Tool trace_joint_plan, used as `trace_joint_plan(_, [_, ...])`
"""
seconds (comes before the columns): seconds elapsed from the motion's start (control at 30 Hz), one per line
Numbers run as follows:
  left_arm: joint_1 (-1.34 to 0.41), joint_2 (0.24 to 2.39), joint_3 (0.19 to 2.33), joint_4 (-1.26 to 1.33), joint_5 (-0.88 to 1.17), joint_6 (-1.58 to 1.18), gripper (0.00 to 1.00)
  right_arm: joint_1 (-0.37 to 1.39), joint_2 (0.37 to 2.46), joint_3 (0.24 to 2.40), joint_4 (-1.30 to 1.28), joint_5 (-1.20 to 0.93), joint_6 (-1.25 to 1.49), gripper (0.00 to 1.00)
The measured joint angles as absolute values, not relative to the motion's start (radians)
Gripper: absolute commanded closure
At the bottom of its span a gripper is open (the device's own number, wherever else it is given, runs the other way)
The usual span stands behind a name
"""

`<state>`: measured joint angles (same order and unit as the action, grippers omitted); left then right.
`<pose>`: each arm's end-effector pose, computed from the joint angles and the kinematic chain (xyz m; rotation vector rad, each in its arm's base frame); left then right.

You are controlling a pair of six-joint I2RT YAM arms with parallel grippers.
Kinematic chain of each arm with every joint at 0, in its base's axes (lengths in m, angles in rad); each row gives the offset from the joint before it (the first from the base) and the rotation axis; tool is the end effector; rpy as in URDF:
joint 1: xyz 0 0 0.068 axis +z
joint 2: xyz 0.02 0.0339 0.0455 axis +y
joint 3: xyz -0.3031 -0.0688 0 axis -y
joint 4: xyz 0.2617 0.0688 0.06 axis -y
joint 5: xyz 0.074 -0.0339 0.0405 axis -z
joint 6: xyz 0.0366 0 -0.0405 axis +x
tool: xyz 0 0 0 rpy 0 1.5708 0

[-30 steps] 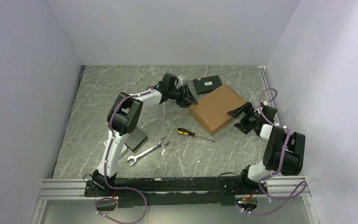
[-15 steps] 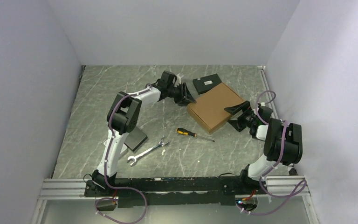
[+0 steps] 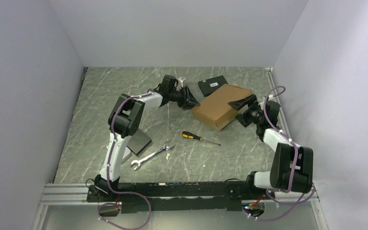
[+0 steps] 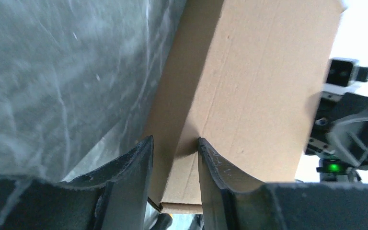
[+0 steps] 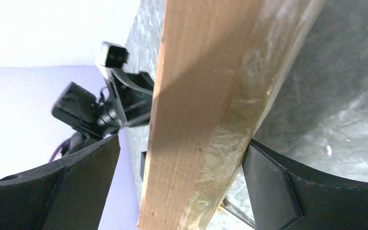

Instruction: Unpack the express box

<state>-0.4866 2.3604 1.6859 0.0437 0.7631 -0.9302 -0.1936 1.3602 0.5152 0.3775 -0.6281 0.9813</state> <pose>0.4816 -0.2834 0.1511 -0.0517 2.4911 -1.5508 0.2668 -0.0304 0.2073 0.8102 1.9700 1.1198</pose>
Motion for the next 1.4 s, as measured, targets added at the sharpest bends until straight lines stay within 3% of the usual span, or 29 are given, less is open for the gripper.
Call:
trace_joint_plan(0.27, [-0.581, 2.338, 1.599, 0.055, 0.78, -0.964, 0.54, -0.144, 1.213, 0.703, 0.065, -0.505, 0.925, 0.0])
trace_joint_plan(0.47, [-0.626, 2.335, 1.597, -0.037, 0.761, -0.924, 0.47, -0.081, 1.227, 0.8, -0.126, -0.429, 0.829, 0.0])
trace_joint_plan(0.77, [-0.608, 2.194, 1.634, -0.283, 0.598, -0.735, 0.21, -0.005, 1.213, 0.822, -0.221, -0.393, 0.754, 0.0])
trace_joint_plan(1.13, [-0.607, 1.975, 1.569, -0.337, 0.476, -0.592, 0.02, 0.035, 1.151, 0.825, -0.241, -0.403, 0.711, 0.0])
trace_joint_plan(1.4, [-0.623, 1.807, 1.499, -0.349, 0.412, -0.54, 0.01, 0.035, 1.13, 0.917, -0.309, -0.373, 0.628, 0.0])
